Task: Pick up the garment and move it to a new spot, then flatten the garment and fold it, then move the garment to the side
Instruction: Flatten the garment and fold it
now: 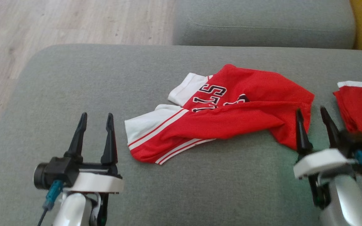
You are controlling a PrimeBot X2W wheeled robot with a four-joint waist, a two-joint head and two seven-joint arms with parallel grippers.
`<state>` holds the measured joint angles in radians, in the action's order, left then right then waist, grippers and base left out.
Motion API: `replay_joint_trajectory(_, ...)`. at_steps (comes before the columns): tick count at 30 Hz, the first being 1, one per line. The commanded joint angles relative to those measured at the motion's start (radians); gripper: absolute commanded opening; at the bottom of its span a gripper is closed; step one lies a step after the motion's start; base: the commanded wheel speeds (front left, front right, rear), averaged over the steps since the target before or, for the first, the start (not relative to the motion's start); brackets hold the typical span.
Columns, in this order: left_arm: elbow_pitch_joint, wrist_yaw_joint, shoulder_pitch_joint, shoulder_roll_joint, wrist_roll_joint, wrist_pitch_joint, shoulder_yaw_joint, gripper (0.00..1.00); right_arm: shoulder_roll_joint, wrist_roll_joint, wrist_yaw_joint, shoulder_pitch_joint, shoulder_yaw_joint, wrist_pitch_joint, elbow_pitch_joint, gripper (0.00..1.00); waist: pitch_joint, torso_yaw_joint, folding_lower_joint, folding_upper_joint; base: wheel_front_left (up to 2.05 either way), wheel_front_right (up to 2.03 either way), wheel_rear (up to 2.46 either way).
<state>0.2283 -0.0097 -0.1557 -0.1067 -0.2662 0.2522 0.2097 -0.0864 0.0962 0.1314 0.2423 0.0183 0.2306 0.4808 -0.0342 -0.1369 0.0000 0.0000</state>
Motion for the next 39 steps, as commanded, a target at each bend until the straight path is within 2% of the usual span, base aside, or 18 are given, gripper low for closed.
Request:
replay_joint_trajectory(1, -0.033, -0.001, -0.018, -0.004, -0.006, 0.01, -0.036, 1.0, 0.015, -0.007, -0.001, 0.011, -0.012, 0.016, -0.047, 1.0, 0.0, 0.013, 0.0, 0.0, 0.0, 0.0, 0.0)
replay_joint_trajectory(4, -0.025, -0.004, 0.001, 0.005, -0.007, 0.01, -0.034, 1.0, 0.032, 0.003, -0.001, -0.072, 0.052, 0.018, -0.104, 1.0, -0.006, 0.035, 0.0, 0.0, 0.0, 0.0, 0.0)
replay_joint_trajectory(7, -0.021, -0.006, 0.012, 0.011, -0.005, 0.01, -0.032, 1.0, 0.035, 0.027, -0.001, -0.105, 0.051, 0.018, -0.129, 1.0, -0.012, 0.046, 0.0, 0.0, 0.0, 0.0, 0.0)
replay_joint_trajectory(11, -0.018, -0.012, 0.009, 0.015, 0.003, 0.01, -0.027, 1.0, 0.036, 0.047, -0.001, -0.1, 0.043, 0.007, -0.138, 1.0, -0.023, 0.05, 0.0, 0.0, 0.0, 0.0, 0.0)
replay_joint_trajectory(14, -0.021, -0.016, -0.006, 0.018, 0.01, 0.01, -0.021, 1.0, 0.036, 0.009, -0.001, -0.056, 0.067, -0.031, -0.126, 1.0, -0.043, 0.041, 0.0, 0.0, 0.0, 0.0, 0.0)
replay_joint_trajectory(18, -0.016, -0.027, -0.031, 0.022, 0.019, 0.01, -0.006, 1.0, 0.036, -0.051, -0.001, 0.033, 0.122, -0.11, -0.073, 1.0, -0.078, 0.011, 0.0, 0.0, 0.0, 0.0, 0.0)
replay_joint_trajectory(24, -0.007, -0.028, -0.055, 0.031, 0.023, 0.01, 0.003, 1.0, 0.036, -0.151, -0.001, 0.182, 0.25, -0.24, 0.072, 1.0, -0.131, -0.051, 0.0, 0.0, 0.0, 0.0, 0.0)
replay_joint_trajectory(35, -0.005, -0.033, -0.075, 0.039, 0.029, 0.01, 0.007, 1.0, 0.032, -0.235, -0.001, 0.283, 0.353, -0.258, 0.214, 1.0, -0.17, -0.1, 0.0, 0.0, 0.0, 0.0, 0.0)
replay_joint_trajectory(36, -0.005, -0.033, -0.076, 0.039, 0.03, 0.01, 0.007, 1.0, 0.032, -0.237, -0.001, 0.289, 0.356, -0.259, 0.226, 0.78, -0.172, -0.101, 0.0, 0.0, 0.0, 0.0, 0.0)
replay_joint_trajectory(37, -0.005, -0.034, -0.077, 0.04, 0.03, 0.01, 0.007, 1.0, 0.032, -0.237, -0.001, 0.295, 0.356, -0.255, 0.237, 0.0, -0.174, -0.101, 0.0, 0.0, 0.0, 0.0, 0.0)
replay_joint_trajectory(39, -0.003, -0.033, -0.079, 0.041, 0.031, 0.01, 0.005, 1.0, 0.032, -0.238, -0.001, 0.304, 0.354, -0.244, 0.256, 0.0, -0.174, -0.099, 0.0, 0.0, 0.0, 0.0, 0.0)
